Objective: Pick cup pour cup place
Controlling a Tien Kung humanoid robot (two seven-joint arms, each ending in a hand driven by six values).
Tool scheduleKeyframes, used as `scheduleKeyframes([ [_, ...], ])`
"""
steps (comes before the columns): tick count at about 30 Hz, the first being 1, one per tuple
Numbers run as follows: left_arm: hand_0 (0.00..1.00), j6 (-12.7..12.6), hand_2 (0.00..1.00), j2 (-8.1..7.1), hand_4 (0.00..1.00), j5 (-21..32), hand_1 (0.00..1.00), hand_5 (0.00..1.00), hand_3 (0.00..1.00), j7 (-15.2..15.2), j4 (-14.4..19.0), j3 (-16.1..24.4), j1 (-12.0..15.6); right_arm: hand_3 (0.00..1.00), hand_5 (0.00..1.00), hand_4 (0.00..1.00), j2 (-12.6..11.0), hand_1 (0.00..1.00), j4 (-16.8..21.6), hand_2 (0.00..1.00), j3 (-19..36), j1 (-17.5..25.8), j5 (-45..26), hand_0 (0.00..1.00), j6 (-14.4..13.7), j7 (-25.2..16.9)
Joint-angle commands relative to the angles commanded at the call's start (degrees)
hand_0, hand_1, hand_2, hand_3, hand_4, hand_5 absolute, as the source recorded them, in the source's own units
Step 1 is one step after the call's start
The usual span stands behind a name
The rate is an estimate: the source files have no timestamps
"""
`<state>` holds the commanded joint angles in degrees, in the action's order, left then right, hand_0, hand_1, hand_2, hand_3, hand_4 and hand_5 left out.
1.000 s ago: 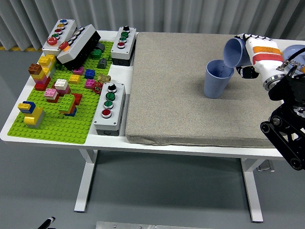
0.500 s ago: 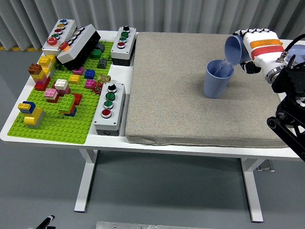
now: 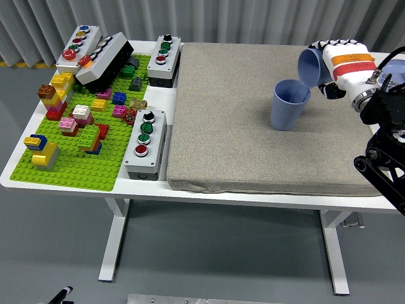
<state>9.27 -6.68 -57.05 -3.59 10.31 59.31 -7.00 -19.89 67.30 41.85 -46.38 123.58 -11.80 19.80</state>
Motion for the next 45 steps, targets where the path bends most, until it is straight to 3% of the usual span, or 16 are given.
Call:
scheduleKeyframes([
  [21, 0.872, 0.0, 0.901, 0.05, 0.647, 0.0, 0.835, 0.998, 0.795, 0.0, 0.0, -0.2, 0.1, 0.631, 0.014, 0.695, 0.9, 0.641, -0.8, 0.53, 2.3, 1.1, -2.9, 0.792, -1.1, -0.4],
  [31, 0.872, 0.0, 0.9, 0.17, 0.644, -0.1, 0.835, 0.998, 0.795, 0.0, 0.0, 0.0, 0.1, 0.632, 0.02, 0.692, 2.6, 0.642, -3.5, 0.532, 8.3, 3.1, -22.6, 0.792, -5.8, -5.1],
  [45, 0.872, 0.0, 0.9, 0.27, 0.644, -0.3, 0.835, 0.998, 0.795, -0.1, 0.0, 0.3, 0.1, 0.631, 0.026, 0.689, 4.2, 0.642, -5.3, 0.533, 14.8, 5.5, -41.4, 0.791, -7.4, -10.6],
])
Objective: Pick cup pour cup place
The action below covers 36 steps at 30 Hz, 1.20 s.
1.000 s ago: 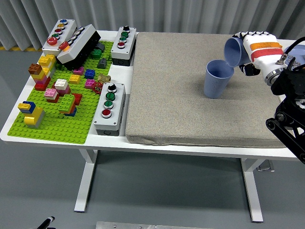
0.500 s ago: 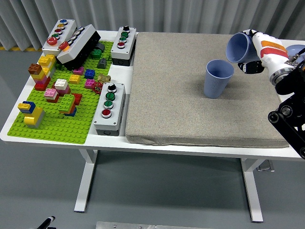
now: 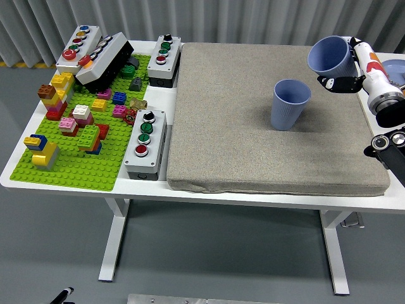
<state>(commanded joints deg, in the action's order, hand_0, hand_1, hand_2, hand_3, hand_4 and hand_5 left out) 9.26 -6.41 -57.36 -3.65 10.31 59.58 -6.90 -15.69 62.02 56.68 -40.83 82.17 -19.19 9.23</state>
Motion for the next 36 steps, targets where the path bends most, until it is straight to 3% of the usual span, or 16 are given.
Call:
scheduleKeyframes([
  [10, 0.872, 0.0, 0.899, 0.08, 0.644, 0.0, 0.835, 0.998, 0.795, 0.0, 0.0, -0.1, 0.1, 0.631, 0.03, 0.691, 1.2, 0.64, -0.5, 0.534, 7.4, 2.8, -18.7, 0.792, 2.6, -5.5],
  [30, 0.872, 0.1, 0.898, 0.13, 0.646, 0.1, 0.835, 0.998, 0.793, 0.0, 0.0, -0.7, 0.4, 0.631, 0.037, 0.681, 2.9, 0.642, -2.0, 0.534, 10.5, 8.4, -19.2, 0.786, 1.8, -7.4],
  [36, 0.872, 0.2, 0.897, 0.34, 0.647, 0.7, 0.834, 0.998, 0.793, 0.0, 0.0, -1.7, 0.3, 0.629, 0.036, 0.681, 5.3, 0.642, -3.6, 0.533, 12.5, 10.1, -21.0, 0.787, 1.5, -10.5],
])
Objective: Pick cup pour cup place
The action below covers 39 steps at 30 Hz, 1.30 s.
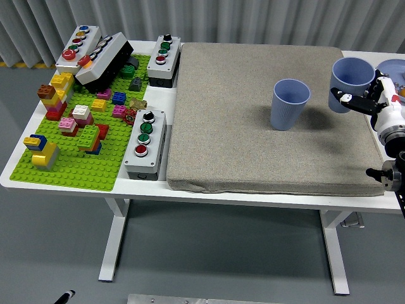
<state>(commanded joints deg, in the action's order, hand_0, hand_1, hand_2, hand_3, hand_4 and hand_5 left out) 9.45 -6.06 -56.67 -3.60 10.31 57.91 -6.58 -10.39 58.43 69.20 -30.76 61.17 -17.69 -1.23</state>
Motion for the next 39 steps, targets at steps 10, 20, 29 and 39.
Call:
scheduleKeyframes([
  [10, 0.872, 0.0, 0.897, -0.04, 0.646, 0.0, 0.834, 0.998, 0.793, 0.1, 0.0, 0.0, 0.0, 0.63, 0.037, 0.678, 0.6, 0.642, -2.7, 0.534, 0.1, 0.9, -3.0, 0.794, -0.7, -3.0],
  [20, 0.872, 0.0, 0.897, 0.04, 0.646, 0.1, 0.834, 0.998, 0.793, 0.0, 0.0, -0.3, 0.1, 0.629, 0.036, 0.677, 0.9, 0.644, -4.8, 0.532, -2.1, 1.5, -4.3, 0.798, -1.4, -6.4],
  [29, 0.872, 0.1, 0.897, 0.05, 0.647, 0.1, 0.833, 0.998, 0.793, 0.0, 0.0, -0.4, 0.0, 0.63, 0.037, 0.676, 0.9, 0.649, -7.9, 0.534, -3.5, 1.4, -5.8, 0.815, -1.1, -10.2],
  [39, 0.872, 0.1, 0.897, 0.09, 0.647, 0.0, 0.834, 0.998, 0.793, 0.0, 0.0, -0.4, -0.3, 0.642, 0.038, 0.676, 0.9, 0.663, -10.5, 0.542, -4.3, 0.9, -7.4, 0.82, -0.5, -11.6],
])
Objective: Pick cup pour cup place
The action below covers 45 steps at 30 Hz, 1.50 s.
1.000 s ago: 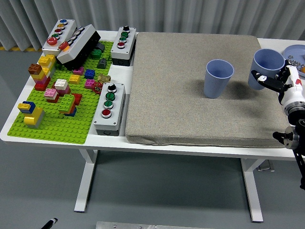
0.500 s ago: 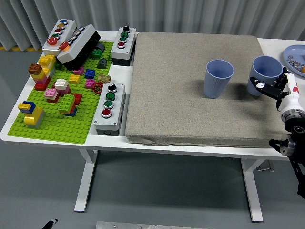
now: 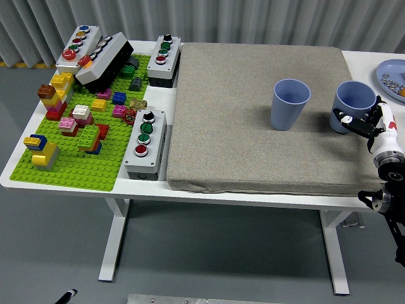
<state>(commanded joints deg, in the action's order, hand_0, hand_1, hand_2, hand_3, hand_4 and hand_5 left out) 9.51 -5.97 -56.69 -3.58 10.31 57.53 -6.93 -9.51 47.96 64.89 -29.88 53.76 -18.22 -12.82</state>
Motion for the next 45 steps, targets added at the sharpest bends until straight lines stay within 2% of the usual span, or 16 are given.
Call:
scheduleKeyframes([
  [5, 0.872, 0.0, 0.897, -0.02, 0.647, 0.2, 0.834, 0.998, 0.793, 0.0, 0.0, -0.2, -0.1, 0.642, 0.038, 0.676, -0.1, 0.663, -1.0, 0.542, -0.4, -0.4, -0.6, 0.82, 0.8, -0.3],
  [6, 0.872, 0.0, 0.897, -0.03, 0.647, 0.2, 0.834, 0.998, 0.793, 0.0, 0.0, -0.3, -0.1, 0.725, 0.042, 0.68, -0.1, 0.688, -1.1, 0.582, -0.4, -0.4, -0.6, 0.823, 1.0, -0.3],
  [11, 0.872, 0.0, 0.897, -0.05, 0.647, 0.1, 0.834, 0.998, 0.793, 0.0, 0.0, -0.1, -0.1, 0.725, 0.042, 0.68, -0.3, 0.688, -1.0, 0.582, -0.1, -0.7, -0.1, 0.823, 1.9, 0.2],
  [12, 0.872, 0.0, 0.897, -0.05, 0.646, 0.2, 0.834, 0.998, 0.794, 0.0, 0.0, -0.2, -0.1, 0.842, 0.162, 0.778, -0.3, 0.74, -1.0, 0.677, 0.0, -0.8, 0.1, 0.838, 2.5, 0.7],
  [17, 0.872, 0.0, 0.897, -0.02, 0.646, 0.1, 0.834, 0.998, 0.794, 0.0, 0.0, 0.0, -0.1, 0.842, 0.162, 0.778, -0.3, 0.74, -1.0, 0.677, 0.4, -0.9, 0.7, 0.838, 3.8, 1.5],
  [18, 0.872, 0.0, 0.896, -0.02, 0.646, 0.1, 0.834, 0.998, 0.793, 0.0, 0.0, 0.1, -0.1, 0.906, 0.238, 0.836, -0.3, 0.817, -1.0, 0.816, 0.6, -1.0, 0.9, 0.877, 4.1, 1.6],
  [29, 0.872, 0.0, 0.896, 0.01, 0.646, 0.0, 0.834, 0.998, 0.794, 0.0, 0.0, 0.1, -0.1, 0.922, 0.252, 0.852, -0.3, 0.828, -1.4, 0.852, 1.1, -0.9, 1.9, 0.888, 6.9, 3.6],
  [30, 0.872, 0.0, 0.896, 0.01, 0.646, 0.0, 0.834, 0.998, 0.794, 0.0, 0.0, 0.1, -0.1, 0.976, 0.268, 0.859, -0.3, 0.865, -1.4, 0.938, 1.2, -0.9, 2.1, 0.912, 7.0, 3.7],
  [35, 0.872, 0.0, 0.896, -0.01, 0.646, 0.1, 0.834, 0.998, 0.794, 0.0, 0.0, 0.1, 0.0, 0.976, 0.268, 0.859, -0.4, 0.865, -1.2, 0.938, 1.8, -0.9, 2.9, 0.912, 7.8, 4.5],
  [36, 0.872, 0.0, 0.897, -0.01, 0.645, 0.1, 0.834, 0.998, 0.794, 0.0, 0.0, 0.1, 0.0, 0.998, 0.269, 0.857, -0.4, 0.876, -1.2, 0.963, 1.9, -1.0, 3.0, 0.919, 7.9, 4.6],
  [45, 0.872, -0.1, 0.896, 0.0, 0.646, 0.1, 0.834, 0.998, 0.794, 0.1, 0.0, 0.2, 0.0, 0.998, 0.277, 0.861, -0.5, 0.901, -0.3, 0.998, 3.4, -0.9, 4.7, 0.931, 9.9, 6.5],
])
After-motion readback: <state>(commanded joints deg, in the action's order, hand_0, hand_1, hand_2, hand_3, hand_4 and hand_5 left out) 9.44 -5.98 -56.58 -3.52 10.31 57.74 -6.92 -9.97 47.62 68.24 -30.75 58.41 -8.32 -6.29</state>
